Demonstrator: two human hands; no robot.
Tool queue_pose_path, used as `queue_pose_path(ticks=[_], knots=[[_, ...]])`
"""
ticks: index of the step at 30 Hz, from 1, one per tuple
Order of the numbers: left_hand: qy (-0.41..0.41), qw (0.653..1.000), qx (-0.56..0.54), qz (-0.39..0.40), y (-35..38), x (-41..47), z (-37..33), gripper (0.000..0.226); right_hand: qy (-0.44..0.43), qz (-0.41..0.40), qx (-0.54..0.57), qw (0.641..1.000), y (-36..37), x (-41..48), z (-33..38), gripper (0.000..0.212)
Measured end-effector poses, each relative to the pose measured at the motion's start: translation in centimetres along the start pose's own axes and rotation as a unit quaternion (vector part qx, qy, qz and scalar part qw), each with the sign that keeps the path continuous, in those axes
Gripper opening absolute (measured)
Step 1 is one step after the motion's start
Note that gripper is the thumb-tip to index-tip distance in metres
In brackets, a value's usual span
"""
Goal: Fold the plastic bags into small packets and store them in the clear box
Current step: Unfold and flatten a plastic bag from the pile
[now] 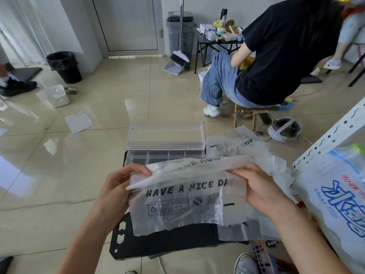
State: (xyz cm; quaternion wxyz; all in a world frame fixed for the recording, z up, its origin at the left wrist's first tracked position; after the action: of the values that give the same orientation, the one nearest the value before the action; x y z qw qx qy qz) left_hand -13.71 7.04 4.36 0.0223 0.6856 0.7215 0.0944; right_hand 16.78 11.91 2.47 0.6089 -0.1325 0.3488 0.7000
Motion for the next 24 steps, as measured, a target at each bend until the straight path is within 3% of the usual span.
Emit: queue_pose_path(ticks=[4, 6, 12, 14, 18, 20, 24], knots=[[-0.011, 0.998, -0.056, 0.013, 0.6, -0.1, -0.4, 0.034, -0.029, 0.021, -0.007, 0.999, 0.2, 0.3, 0.2, 0.015], [-0.026, 0.997, -0.070, 0.014, 0.5, -0.2, -0.3, 0.038, -0.035, 0.003, -0.003, 0.999, 0.0, 0.5, 0.1, 0.017], [-0.034, 0.999, -0.001, -0.001, -0.4, -0.1, 0.5, 0.052, -0.014, -0.017, 0.011, 1.000, -0.2, 0.8, -0.1, 0.032], [-0.038, 0.999, 0.002, -0.021, -0.6, -0.2, 0.6, 0.040, -0.009, -0.022, 0.000, 1.000, -0.6, 0.9, 0.0, 0.033], [-0.084, 0.995, 0.003, -0.061, -0.6, -0.4, 1.1, 0.028, 0.004, -0.029, -0.054, 0.998, -0.7, 1.0, -0.1, 0.014], [-0.092, 0.995, 0.000, -0.049, -0.2, -0.4, 1.1, 0.034, 0.012, -0.030, -0.072, 0.997, -0.8, 1.0, -0.2, 0.021], [-0.111, 0.992, -0.020, -0.048, -0.1, -0.5, 1.0, 0.023, 0.014, -0.009, -0.105, 0.994, -0.7, 0.7, 0.0, 0.029]])
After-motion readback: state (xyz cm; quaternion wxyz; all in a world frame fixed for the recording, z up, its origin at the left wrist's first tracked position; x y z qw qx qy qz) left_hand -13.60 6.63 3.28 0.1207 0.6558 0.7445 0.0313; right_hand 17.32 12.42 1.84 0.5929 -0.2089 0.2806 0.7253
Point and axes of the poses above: each hand's wrist, its own x-axis towards the middle knuckle, its own y-axis out of the palm, z = x × y, the point moved 7 cm from there along x, towards the middle knuckle, and after that the axes turned 13 degrees about y, right-handed, at the moved point
